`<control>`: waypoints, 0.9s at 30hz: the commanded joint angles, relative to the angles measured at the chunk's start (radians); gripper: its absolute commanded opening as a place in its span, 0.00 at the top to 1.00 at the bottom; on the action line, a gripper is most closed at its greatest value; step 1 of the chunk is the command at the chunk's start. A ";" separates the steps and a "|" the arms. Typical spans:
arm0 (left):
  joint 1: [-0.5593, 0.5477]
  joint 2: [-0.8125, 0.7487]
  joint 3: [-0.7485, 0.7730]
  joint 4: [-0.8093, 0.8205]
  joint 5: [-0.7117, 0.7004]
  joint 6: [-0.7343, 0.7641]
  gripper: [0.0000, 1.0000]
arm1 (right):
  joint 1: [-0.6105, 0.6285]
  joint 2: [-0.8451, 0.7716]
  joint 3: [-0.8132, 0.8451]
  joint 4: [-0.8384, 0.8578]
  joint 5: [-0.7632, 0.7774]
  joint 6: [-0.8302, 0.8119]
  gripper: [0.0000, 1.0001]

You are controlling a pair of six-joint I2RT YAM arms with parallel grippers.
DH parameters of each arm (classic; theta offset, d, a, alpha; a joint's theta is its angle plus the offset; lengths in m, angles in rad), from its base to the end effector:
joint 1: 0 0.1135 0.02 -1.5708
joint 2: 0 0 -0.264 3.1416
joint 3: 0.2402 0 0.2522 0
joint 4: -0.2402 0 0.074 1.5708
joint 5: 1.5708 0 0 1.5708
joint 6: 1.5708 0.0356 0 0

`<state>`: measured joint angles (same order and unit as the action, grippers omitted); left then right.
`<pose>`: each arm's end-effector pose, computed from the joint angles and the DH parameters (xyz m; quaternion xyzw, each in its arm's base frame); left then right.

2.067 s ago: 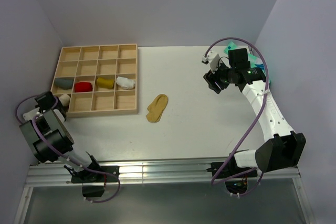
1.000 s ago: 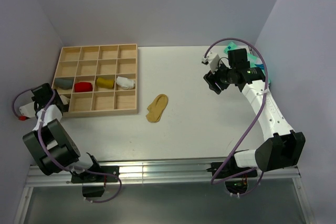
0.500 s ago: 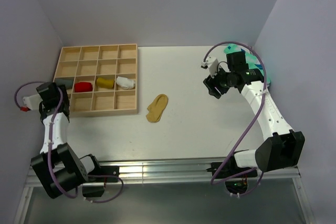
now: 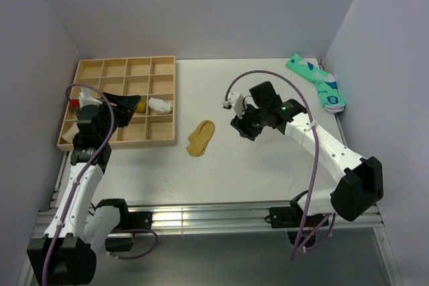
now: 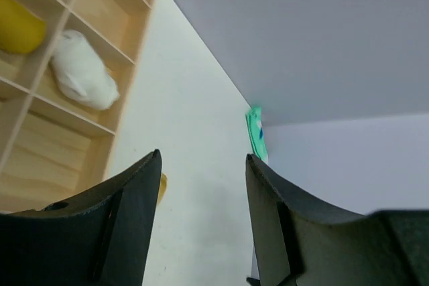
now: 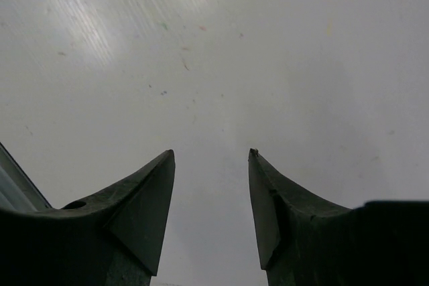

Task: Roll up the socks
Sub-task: Roll the sock at the center of the board.

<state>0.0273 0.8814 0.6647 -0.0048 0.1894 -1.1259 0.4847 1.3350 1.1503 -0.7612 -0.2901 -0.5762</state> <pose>0.2106 -0.0010 0.2992 -0.3743 0.6839 -0.3876 0.4918 0.2372 0.1364 0.2965 -0.5147 0.7897 0.1235 0.3101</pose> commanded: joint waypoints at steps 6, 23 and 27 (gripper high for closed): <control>-0.069 -0.108 0.059 0.023 0.088 0.006 0.41 | 0.247 0.073 -0.041 0.224 0.069 0.096 0.51; -0.070 -0.082 0.180 0.034 0.125 0.009 0.40 | 0.469 0.483 0.152 0.370 0.189 0.194 0.62; -0.070 -0.075 0.185 0.035 0.120 0.014 0.40 | 0.479 0.533 0.187 0.367 0.184 0.210 0.62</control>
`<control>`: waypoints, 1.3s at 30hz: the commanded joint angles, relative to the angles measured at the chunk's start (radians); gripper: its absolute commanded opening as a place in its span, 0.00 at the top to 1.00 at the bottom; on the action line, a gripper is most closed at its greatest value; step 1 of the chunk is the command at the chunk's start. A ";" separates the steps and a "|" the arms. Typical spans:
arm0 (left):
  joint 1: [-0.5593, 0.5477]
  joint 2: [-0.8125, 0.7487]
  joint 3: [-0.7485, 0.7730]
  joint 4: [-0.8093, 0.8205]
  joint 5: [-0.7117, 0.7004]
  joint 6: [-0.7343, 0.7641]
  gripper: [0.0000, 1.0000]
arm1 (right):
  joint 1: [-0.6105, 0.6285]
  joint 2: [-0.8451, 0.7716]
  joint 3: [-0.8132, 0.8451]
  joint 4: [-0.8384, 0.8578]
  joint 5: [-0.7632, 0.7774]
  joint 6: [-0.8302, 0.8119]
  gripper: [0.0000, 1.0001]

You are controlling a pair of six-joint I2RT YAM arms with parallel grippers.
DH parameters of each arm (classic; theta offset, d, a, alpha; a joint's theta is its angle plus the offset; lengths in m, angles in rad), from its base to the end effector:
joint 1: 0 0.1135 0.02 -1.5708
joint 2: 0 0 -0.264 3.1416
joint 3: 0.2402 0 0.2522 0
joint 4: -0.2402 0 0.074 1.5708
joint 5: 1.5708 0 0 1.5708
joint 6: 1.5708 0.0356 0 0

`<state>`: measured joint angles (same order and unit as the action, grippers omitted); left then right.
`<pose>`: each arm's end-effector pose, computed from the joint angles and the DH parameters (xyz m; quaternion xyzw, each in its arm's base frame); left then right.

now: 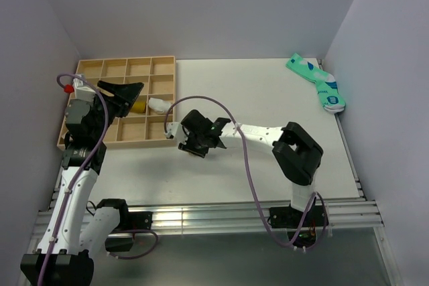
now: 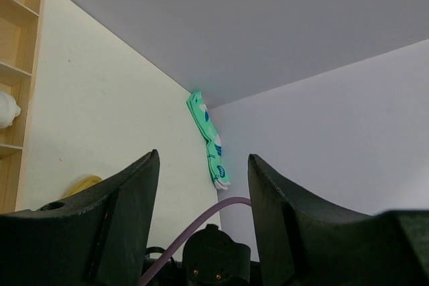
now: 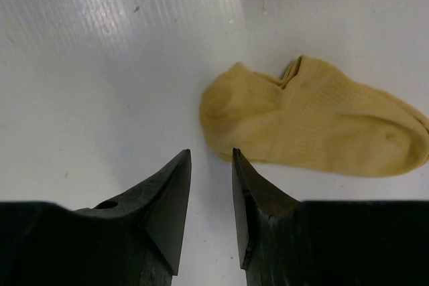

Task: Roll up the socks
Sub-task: Roll the sock at the center of the board.

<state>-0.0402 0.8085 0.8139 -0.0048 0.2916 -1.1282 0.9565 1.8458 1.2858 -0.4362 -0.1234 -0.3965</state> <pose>0.1898 -0.0179 0.3658 -0.2740 0.6516 -0.4716 0.5271 0.2215 0.3217 0.1965 -0.6129 0.7355 0.1350 0.2555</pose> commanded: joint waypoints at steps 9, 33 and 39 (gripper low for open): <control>-0.003 0.000 0.031 0.019 0.011 0.036 0.40 | 0.008 0.079 0.069 0.057 -0.013 0.039 0.62; -0.003 0.047 -0.085 0.103 0.029 0.034 0.42 | -0.047 0.150 0.038 0.016 -0.090 0.042 0.64; -0.029 0.046 -0.166 0.158 0.003 0.039 0.42 | -0.090 0.141 0.023 -0.022 -0.160 0.044 0.78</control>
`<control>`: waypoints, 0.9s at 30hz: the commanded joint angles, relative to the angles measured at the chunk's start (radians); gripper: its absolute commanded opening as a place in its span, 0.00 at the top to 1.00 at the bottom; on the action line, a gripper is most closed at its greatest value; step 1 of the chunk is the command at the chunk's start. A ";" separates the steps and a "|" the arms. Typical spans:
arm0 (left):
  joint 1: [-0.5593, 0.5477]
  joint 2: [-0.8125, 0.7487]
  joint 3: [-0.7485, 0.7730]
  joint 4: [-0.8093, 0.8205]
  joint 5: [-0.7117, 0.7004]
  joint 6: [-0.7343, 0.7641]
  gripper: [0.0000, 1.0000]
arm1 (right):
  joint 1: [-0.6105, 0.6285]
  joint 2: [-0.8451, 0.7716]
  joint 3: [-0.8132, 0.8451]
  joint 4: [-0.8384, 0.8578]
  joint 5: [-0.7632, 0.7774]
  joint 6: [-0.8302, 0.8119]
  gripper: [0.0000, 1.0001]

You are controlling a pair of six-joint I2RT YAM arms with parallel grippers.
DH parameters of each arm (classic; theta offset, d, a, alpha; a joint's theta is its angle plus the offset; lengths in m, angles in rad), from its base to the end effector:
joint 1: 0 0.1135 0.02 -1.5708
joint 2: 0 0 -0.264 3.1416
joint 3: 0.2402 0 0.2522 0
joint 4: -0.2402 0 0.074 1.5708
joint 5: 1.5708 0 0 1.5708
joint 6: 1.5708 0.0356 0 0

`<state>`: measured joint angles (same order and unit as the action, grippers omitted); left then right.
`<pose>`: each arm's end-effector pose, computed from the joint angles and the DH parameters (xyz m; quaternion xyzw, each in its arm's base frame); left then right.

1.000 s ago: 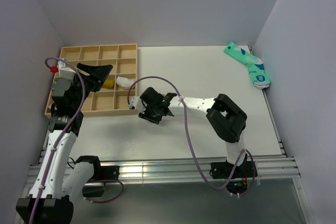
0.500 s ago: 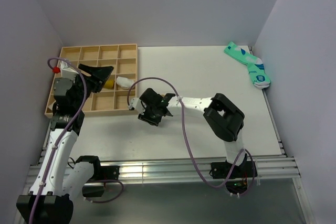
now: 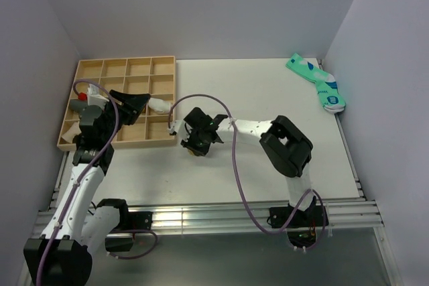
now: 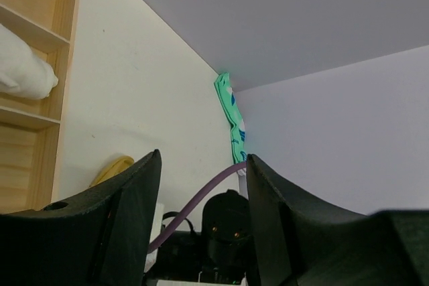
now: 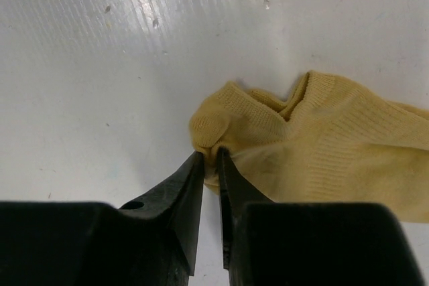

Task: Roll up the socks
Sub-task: Roll the sock at the center of the board.

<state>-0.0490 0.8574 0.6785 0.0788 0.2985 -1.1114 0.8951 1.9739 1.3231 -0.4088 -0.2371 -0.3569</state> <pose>0.2057 -0.0206 0.3178 -0.2855 0.6828 -0.4559 0.4944 0.2486 0.3235 0.1610 -0.5871 0.7610 0.1771 0.2116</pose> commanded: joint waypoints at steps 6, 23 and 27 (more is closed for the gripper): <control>-0.156 -0.037 -0.171 0.208 -0.108 0.065 0.45 | -0.132 -0.032 0.004 -0.206 -0.322 -0.039 0.84; -0.678 0.127 -0.525 0.761 -0.418 0.329 0.59 | -0.249 -0.047 -0.080 -0.443 -0.501 -0.232 0.75; -0.686 0.138 -0.531 0.786 -0.429 0.320 0.58 | -0.237 -0.112 -0.111 -0.375 -0.415 -0.176 0.65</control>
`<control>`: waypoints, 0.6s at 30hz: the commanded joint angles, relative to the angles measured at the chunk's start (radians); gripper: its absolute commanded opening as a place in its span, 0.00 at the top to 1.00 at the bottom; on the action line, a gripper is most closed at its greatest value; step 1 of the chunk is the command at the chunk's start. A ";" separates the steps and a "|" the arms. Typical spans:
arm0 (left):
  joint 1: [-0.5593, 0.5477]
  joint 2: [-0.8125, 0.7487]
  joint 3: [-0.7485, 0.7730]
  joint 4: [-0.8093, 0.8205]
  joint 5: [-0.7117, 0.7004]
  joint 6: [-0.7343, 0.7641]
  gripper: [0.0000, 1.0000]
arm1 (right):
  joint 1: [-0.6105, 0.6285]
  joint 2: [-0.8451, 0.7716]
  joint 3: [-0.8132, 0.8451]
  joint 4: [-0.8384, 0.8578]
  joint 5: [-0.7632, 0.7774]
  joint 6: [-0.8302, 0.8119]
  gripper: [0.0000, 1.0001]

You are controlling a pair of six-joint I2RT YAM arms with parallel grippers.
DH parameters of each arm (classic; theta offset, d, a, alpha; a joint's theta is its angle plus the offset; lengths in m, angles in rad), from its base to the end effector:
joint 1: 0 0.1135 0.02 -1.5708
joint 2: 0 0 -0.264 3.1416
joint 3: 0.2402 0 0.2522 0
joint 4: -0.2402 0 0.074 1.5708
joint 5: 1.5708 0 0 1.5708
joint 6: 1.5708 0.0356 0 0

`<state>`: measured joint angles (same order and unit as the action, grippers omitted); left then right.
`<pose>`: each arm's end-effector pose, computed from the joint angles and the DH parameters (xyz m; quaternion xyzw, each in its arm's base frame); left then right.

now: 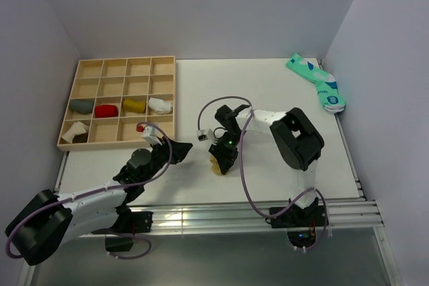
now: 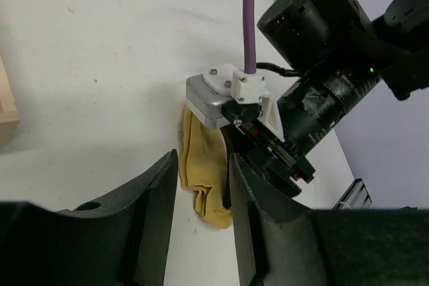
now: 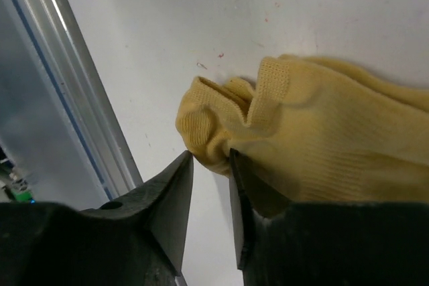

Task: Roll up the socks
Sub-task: Roll the sock at the center of the board.

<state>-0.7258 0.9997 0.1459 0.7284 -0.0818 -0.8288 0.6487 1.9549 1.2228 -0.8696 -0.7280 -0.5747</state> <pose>0.1456 -0.1253 0.1767 -0.0656 0.7470 -0.4416 0.4926 0.2551 0.2231 0.1386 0.5321 -0.7681 -0.3552 0.0276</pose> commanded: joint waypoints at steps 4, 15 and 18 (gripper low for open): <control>-0.011 -0.042 -0.002 0.108 -0.058 0.039 0.58 | 0.023 -0.188 -0.068 0.159 0.116 0.076 0.58; -0.012 -0.285 -0.002 -0.073 -0.148 0.004 0.57 | 0.106 -0.407 -0.207 0.319 0.353 0.139 0.58; -0.012 -0.416 -0.005 -0.139 -0.203 -0.027 0.55 | 0.160 -0.412 -0.256 0.368 0.410 0.153 0.59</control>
<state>-0.7345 0.6758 0.1375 0.6392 -0.2119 -0.8326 0.7647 1.5562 1.0023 -0.5854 -0.4187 -0.4507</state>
